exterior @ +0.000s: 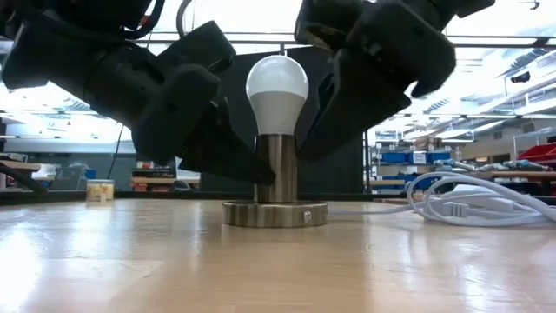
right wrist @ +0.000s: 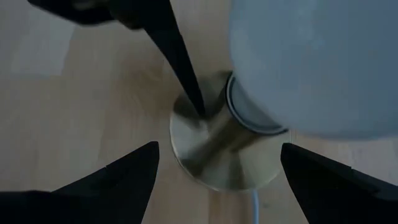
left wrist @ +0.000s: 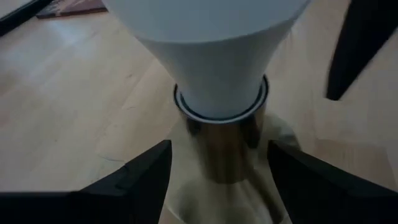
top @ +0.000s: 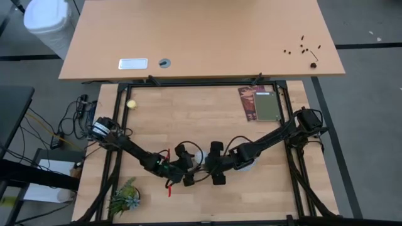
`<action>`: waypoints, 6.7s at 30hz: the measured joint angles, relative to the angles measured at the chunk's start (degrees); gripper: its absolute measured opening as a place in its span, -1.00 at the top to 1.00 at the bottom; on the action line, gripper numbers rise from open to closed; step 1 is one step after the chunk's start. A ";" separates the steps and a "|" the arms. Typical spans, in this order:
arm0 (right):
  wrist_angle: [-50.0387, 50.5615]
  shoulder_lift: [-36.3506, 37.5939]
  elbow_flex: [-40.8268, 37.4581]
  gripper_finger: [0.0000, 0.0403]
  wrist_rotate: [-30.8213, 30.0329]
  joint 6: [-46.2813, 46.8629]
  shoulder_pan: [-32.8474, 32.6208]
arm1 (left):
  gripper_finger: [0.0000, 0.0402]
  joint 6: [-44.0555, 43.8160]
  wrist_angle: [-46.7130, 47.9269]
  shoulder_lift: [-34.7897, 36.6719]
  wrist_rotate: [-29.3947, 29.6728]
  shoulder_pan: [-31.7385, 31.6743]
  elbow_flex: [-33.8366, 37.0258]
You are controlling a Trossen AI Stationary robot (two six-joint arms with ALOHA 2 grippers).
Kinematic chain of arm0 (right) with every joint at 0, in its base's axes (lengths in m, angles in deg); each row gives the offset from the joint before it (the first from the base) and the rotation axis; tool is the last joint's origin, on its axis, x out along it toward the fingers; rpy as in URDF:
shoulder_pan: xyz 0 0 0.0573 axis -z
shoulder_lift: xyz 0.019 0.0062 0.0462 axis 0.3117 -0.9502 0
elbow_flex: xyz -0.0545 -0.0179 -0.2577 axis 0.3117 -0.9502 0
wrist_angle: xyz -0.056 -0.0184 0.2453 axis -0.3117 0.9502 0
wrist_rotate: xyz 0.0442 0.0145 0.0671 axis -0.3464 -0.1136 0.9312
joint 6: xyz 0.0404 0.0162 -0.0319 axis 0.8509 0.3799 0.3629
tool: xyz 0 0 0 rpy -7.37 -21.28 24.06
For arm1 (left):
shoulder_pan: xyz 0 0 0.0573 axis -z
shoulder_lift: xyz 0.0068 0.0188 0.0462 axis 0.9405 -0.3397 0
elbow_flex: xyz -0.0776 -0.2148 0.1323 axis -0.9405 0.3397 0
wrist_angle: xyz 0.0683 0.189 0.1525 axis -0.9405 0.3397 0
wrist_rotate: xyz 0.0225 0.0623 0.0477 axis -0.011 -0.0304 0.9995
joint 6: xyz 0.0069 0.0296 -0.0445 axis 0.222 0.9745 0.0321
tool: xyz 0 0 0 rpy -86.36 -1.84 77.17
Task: Screw lightbulb
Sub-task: Remove the lightbulb from the lamp
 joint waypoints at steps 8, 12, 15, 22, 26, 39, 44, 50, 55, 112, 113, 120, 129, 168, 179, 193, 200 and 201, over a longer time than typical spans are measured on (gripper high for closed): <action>7.15 1.23 0.02 -0.71 -0.44 2.06 -1.03 | -0.30 0.36 -1.06 -0.32 1.19 0.40 -0.02; 6.72 3.31 -0.52 -0.71 -0.91 2.08 -2.90 | -0.21 0.36 -4.20 -0.32 -0.86 0.49 2.59; 2.95 5.06 -3.91 -0.71 -2.36 2.26 -4.33 | -0.15 0.34 -11.88 -0.32 -1.20 1.22 6.60; -22.31 7.56 -18.00 -0.71 -4.53 2.74 -5.16 | -0.12 2.43 -22.49 -0.32 -1.35 1.31 11.32; -39.56 7.56 -24.49 -0.71 -5.15 2.51 -3.69 | -0.12 4.67 -22.49 -0.32 -3.46 0.15 10.68; -48.93 6.82 -28.40 -0.71 -9.19 -0.37 -1.39 | -0.12 5.06 -24.87 -4.74 -13.12 -4.59 7.96; -47.51 6.82 -28.39 -0.71 -9.17 -1.54 0.26 | -0.12 7.52 -29.60 -9.08 -14.78 -5.61 5.43; -47.22 6.82 -28.37 -0.71 -9.19 -2.49 1.54 | -0.11 11.11 -29.72 -9.39 -13.58 -6.03 4.46; -45.67 7.03 -28.37 -0.71 -9.07 -1.87 1.46 | -0.10 12.80 -29.48 -9.17 -12.74 -6.01 4.28; -66.80 -1.73 -20.80 -0.32 -16.10 -13.23 -1.17 | 0.06 11.09 -32.47 -8.74 -11.37 -5.77 2.72; -66.66 -1.73 -20.81 -0.31 -14.76 -13.52 -1.17 | 0.06 11.15 -32.44 -8.74 -12.15 -5.65 2.82; -65.28 -1.73 -20.79 -0.29 6.05 -14.49 1.64 | 0.06 12.43 -32.27 -8.74 -22.16 -5.15 3.50; -65.19 -1.70 -20.76 -0.33 34.90 -13.92 9.19 | 0.06 13.31 -32.96 -8.74 -26.73 -5.18 3.48; -63.20 -2.61 -19.49 -0.72 -17.65 -6.13 -2.69 | 0.06 10.68 -33.25 -8.80 -11.18 -5.22 3.45; -66.73 -3.54 -18.82 -0.64 -19.87 -12.04 -0.62 | 0.06 10.38 -32.93 -8.78 -8.74 -5.26 3.37; -66.33 -3.54 -18.84 -0.28 -15.00 -13.95 -0.02 | 0.06 9.46 -31.53 -8.74 -10.85 -5.24 3.37; -66.50 -3.50 -19.35 -0.32 5.69 -15.69 2.91 | 0.06 12.10 -32.23 -8.74 -20.78 -4.97 4.08; -66.59 -3.48 -19.50 -0.32 8.27 -15.91 3.50 | 0.06 12.44 -32.64 -8.74 -21.13 -4.86 4.34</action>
